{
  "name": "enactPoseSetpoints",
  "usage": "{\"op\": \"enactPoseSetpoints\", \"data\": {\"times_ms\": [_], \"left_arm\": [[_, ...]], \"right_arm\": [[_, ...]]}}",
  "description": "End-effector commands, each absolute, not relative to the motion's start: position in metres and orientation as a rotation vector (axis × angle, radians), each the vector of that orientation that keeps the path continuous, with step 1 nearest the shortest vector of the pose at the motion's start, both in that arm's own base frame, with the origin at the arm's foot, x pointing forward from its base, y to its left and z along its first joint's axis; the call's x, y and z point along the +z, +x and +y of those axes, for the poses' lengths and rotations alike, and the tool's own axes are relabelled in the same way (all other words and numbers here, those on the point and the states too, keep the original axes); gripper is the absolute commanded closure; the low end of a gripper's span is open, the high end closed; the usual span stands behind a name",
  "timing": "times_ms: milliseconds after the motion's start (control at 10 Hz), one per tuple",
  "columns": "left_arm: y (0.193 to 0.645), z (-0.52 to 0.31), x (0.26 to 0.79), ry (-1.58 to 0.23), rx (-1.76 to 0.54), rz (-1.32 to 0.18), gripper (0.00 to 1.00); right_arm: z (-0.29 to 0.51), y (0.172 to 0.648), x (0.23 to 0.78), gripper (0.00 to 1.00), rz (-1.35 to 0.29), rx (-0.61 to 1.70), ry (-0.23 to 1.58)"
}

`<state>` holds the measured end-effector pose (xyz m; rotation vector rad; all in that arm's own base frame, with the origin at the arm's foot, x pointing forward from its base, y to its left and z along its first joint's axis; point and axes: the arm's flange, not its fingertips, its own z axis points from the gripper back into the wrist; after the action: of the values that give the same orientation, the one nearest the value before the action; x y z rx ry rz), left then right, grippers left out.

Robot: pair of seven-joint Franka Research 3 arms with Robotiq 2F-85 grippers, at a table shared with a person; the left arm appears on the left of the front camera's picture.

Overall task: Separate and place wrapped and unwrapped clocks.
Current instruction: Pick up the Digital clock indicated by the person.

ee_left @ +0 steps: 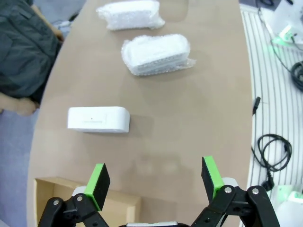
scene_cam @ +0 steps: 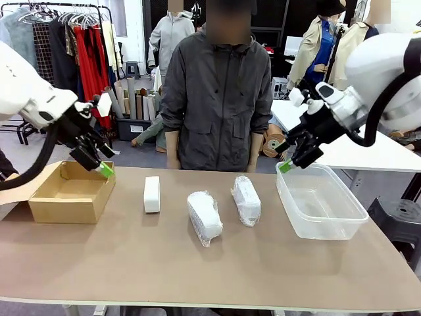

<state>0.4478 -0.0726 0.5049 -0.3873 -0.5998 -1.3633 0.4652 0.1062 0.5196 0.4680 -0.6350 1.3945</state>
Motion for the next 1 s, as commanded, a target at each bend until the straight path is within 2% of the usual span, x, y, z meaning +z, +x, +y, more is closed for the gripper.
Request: {"op": "enactPoseSetpoints", "data": {"times_ms": [0,500,900], "left_arm": [[0.461,-0.063,0.516,-0.406,-1.437,-0.65,0.0],[0.485,-0.029,0.53,-0.406,-1.464,-0.844,0.0],[0.489,-0.026,0.536,-0.441,-1.422,-0.833,0.0]], "right_arm": [[0.092,0.489,0.533,0.0,-0.697,1.434,0.509],[0.054,0.517,0.557,0.0,-0.804,1.436,0.599],[0.047,0.528,0.557,0.0,-0.786,1.427,0.62]]}}
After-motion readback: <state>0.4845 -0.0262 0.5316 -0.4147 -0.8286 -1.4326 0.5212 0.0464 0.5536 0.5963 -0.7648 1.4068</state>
